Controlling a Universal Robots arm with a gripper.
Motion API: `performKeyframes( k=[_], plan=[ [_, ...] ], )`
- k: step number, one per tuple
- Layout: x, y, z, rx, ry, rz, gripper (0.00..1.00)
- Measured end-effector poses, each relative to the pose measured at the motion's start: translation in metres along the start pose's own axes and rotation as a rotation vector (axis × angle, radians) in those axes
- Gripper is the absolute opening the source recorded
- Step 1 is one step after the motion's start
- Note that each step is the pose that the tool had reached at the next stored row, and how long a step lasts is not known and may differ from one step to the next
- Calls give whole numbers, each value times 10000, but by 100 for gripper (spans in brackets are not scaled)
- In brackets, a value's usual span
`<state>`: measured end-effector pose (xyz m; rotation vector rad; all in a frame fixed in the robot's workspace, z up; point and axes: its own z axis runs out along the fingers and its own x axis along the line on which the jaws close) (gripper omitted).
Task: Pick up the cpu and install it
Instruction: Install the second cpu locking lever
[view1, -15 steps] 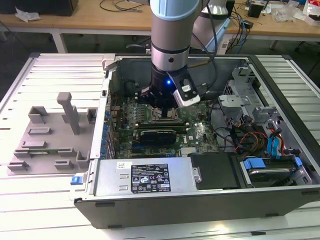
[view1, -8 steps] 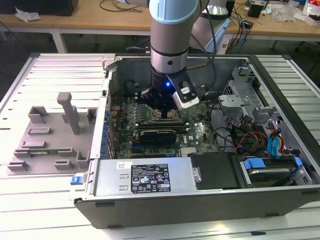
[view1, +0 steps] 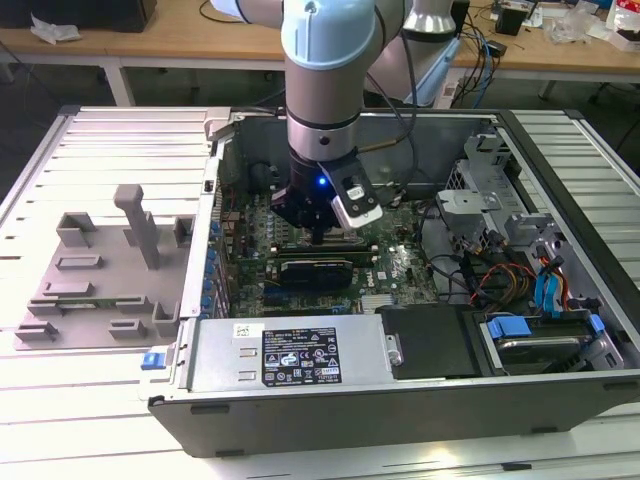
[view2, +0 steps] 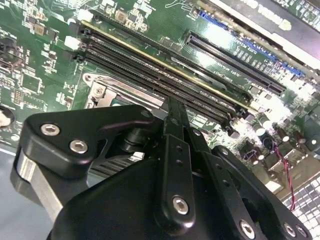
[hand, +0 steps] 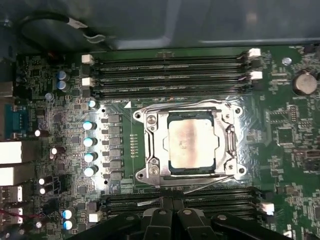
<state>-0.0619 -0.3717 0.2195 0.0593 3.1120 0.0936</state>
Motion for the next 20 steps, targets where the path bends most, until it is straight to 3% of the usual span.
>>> performKeyframes(
  k=[3,6,7,12,20],
  plan=[
    [2,-1,23,-15,37,-621,11],
    [13,1,25,-20,37,-656,11],
    [51,1,25,-21,46,-772,11],
    [66,0,36,-59,131,-2182,11],
    [203,1,93,-71,135,-2288,11]
  ],
)
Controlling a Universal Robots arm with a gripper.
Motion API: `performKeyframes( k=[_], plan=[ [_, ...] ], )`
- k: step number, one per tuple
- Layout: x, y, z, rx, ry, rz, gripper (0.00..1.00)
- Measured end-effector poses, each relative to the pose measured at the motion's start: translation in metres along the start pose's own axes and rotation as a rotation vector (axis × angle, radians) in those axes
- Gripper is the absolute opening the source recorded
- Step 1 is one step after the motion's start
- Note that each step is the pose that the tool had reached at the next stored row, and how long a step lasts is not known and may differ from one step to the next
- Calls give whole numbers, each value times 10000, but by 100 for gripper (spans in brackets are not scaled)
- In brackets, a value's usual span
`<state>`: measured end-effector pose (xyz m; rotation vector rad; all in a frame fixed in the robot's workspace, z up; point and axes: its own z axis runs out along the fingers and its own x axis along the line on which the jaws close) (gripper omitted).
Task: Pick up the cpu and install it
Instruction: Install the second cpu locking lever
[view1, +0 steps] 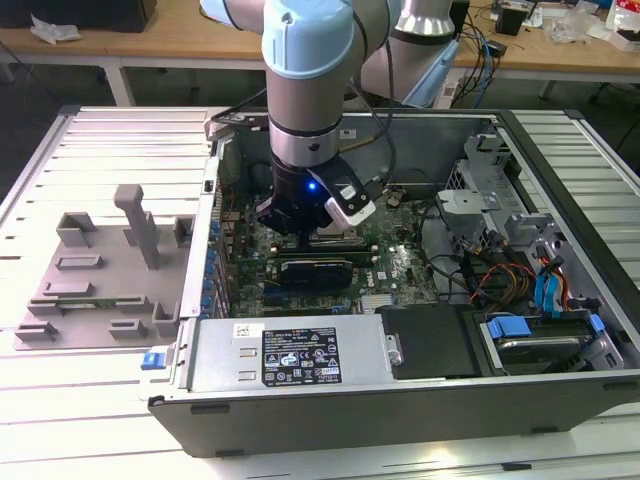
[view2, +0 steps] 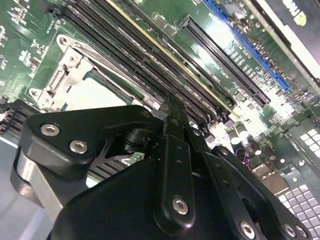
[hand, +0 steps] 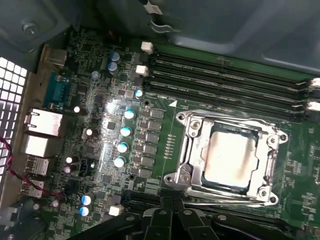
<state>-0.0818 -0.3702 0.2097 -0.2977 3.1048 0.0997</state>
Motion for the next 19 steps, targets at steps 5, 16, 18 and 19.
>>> performKeyframes(
  k=[5,16,18,19],
  plan=[
    [7,-2,39,-298,-73,3,11],
    [44,4,70,-908,-376,-3,11],
    [112,16,92,-981,-478,-10,11],
    [117,12,96,-985,-491,-12,11]
  ],
)
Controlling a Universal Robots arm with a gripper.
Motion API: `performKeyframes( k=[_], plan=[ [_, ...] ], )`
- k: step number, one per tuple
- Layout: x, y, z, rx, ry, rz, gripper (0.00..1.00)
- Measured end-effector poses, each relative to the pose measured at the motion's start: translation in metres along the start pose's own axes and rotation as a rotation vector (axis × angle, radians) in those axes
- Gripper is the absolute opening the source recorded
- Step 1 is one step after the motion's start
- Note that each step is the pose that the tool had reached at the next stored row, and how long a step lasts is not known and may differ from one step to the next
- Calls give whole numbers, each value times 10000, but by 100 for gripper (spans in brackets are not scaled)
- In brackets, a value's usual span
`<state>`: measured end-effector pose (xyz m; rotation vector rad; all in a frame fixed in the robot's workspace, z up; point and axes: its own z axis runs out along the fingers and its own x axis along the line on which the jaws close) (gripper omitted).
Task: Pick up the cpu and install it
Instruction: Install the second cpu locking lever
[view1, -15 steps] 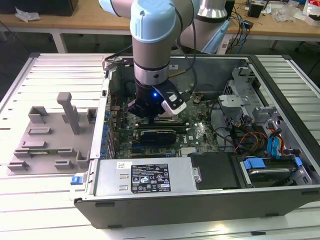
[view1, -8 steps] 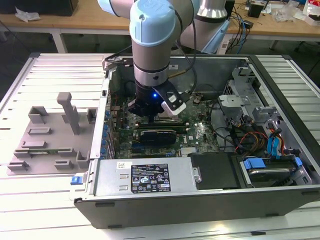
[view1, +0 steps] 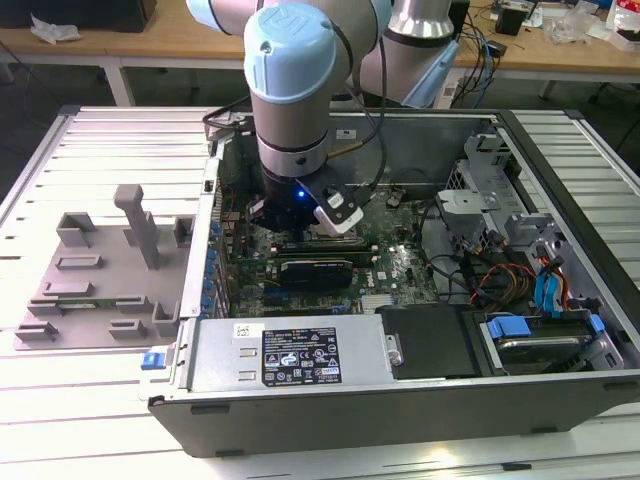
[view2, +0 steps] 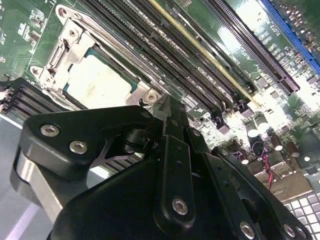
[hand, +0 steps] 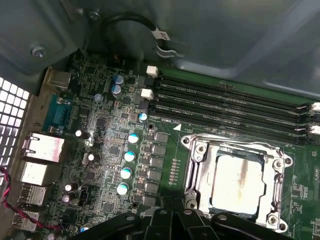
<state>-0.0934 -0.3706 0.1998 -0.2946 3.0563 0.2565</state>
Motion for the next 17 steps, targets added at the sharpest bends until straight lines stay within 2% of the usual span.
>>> performKeyframes(
  k=[3,5,6,7,9,10,11,14,17],
  plan=[
    [7,-19,5,-57,-46,-2,11],
    [4,-15,-24,-59,-46,-3,11],
    [3,-11,-50,-58,-44,-2,11],
    [-4,2,-131,-58,-46,-3,11],
    [-11,15,-209,-58,-45,-3,11],
    [-16,25,-273,-59,-45,-3,11],
    [-30,22,-271,-60,-45,-6,11],
    [-240,-21,-253,-59,-46,-2,11],
    [-407,-55,-241,-58,-46,-2,11]
  ],
)
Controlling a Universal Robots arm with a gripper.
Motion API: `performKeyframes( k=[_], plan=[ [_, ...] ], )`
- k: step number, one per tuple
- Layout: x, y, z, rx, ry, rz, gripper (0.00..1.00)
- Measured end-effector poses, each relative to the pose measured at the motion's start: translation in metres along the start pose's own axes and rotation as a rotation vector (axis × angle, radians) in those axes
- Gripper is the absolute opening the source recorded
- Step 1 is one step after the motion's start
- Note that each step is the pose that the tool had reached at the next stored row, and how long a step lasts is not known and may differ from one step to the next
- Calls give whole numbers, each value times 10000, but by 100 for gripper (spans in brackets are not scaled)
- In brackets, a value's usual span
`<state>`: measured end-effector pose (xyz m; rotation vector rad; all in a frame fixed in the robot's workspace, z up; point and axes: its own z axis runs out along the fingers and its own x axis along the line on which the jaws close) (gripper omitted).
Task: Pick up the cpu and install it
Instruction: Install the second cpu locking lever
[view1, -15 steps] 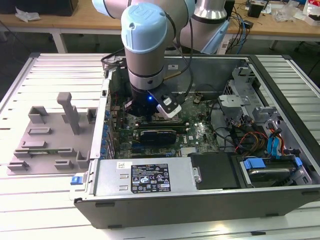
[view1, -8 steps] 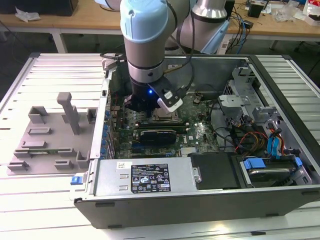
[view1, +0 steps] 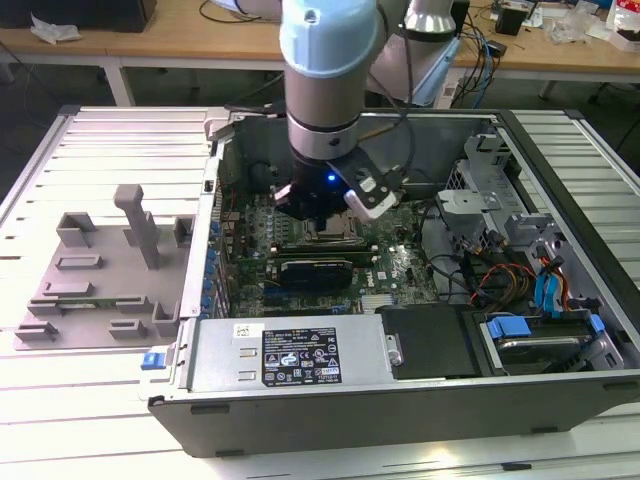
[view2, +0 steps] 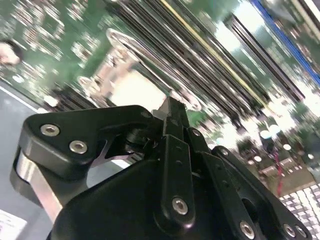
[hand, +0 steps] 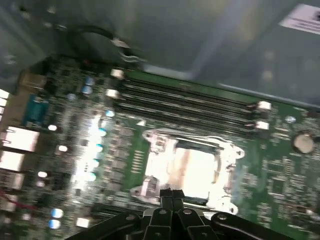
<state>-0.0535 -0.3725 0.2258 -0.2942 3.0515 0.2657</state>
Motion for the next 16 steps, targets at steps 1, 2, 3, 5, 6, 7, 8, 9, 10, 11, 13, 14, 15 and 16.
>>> performKeyframes(
  k=[1,2,3,5,6,7,8,9,10,11,13,14,15,16],
  plan=[
    [-36,-6,3,0,0,-1,11],
    [-89,-5,9,-2,-2,0,11],
    [-105,13,14,-4,-1,0,11],
    [-132,67,16,-4,-1,0,11],
    [-146,88,-58,11,3,-2,11],
    [-152,97,-109,22,5,0,11],
    [-157,103,-153,28,6,-1,11],
    [-162,112,-204,36,7,-2,11],
    [-164,117,-215,47,10,-4,11],
    [-164,117,-215,47,9,-5,11],
    [-164,120,-215,49,10,-3,11],
    [-165,122,-215,49,10,-3,11],
    [-165,123,-215,49,10,-3,11],
    [-165,124,-215,49,10,-3,11]
  ],
)
